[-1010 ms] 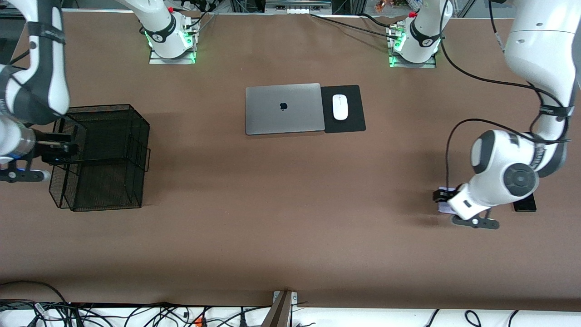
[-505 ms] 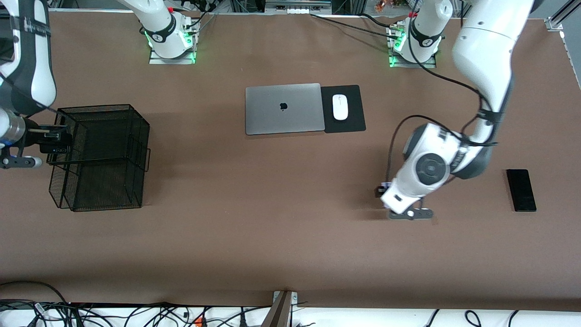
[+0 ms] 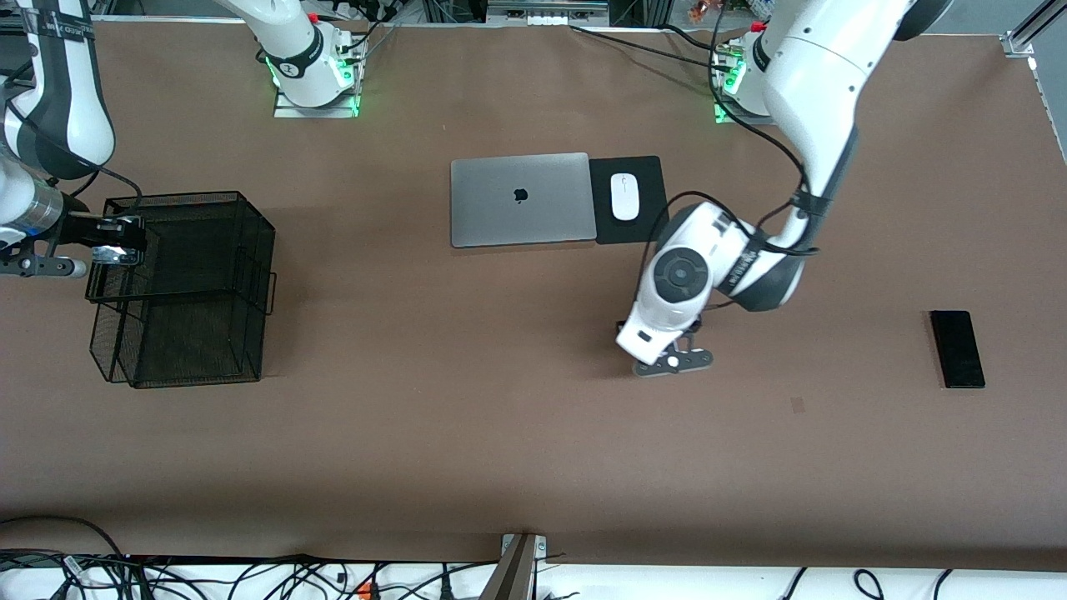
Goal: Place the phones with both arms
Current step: 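Move the white phone toward the laptop while the right gripper withdraws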
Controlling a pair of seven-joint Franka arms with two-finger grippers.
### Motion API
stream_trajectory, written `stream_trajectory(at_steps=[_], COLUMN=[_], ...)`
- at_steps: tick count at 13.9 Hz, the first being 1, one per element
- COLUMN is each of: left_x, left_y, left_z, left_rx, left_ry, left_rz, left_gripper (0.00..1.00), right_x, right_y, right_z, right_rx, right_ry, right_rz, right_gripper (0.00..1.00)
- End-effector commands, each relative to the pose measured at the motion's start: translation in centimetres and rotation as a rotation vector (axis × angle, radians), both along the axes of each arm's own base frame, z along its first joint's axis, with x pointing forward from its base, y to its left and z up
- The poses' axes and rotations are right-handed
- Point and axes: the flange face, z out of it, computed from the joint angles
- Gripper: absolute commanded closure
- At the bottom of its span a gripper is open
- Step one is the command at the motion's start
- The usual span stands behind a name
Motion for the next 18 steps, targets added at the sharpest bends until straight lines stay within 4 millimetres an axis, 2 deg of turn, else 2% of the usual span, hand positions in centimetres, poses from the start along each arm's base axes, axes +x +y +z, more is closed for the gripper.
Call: stream_trajectory(at_steps=[1,3,6,9,12,14,18], left_x=[0.5,-0.2,-1.7,-2.2,-2.6,-2.7,-4.4], left_y=[-4.7,-7.2,-10.5,-14.9,-17.5,-18.5,-20.8], left_z=[-0.3,-0.3,0.6,1.2,1.2,0.5,-2.8], left_rx=[-0.016,-0.028,-0.063,-0.125,-0.151,-0.164,-0.180], left_ry=[-0.031,-0.045,-0.052,-0.071,-0.095,-0.103,-0.128], left_rz=[0.038,0.046,0.045,0.055,0.051,0.042,0.002], left_gripper=[0.64,0.64,0.64,0.64,0.64,0.64,0.64], right_x=[0.6,1.1,1.3,1.9,2.9,3.8,3.6], right_y=[-0.8,-1.5,-1.6,-1.7,-1.8,-2.0,-2.7], right_z=[-0.4,-0.4,-1.8,-2.5,-2.4,-2.5,-3.9], right_rx=[0.007,-0.002,0.046,0.072,0.052,0.042,0.088], right_ry=[-0.056,-0.106,-0.114,-0.122,-0.140,-0.146,-0.147], right_rz=[-0.018,-0.030,-0.072,-0.073,-0.065,-0.044,-0.065], right_gripper=[1.00,1.00,1.00,1.00,1.00,1.00,0.96])
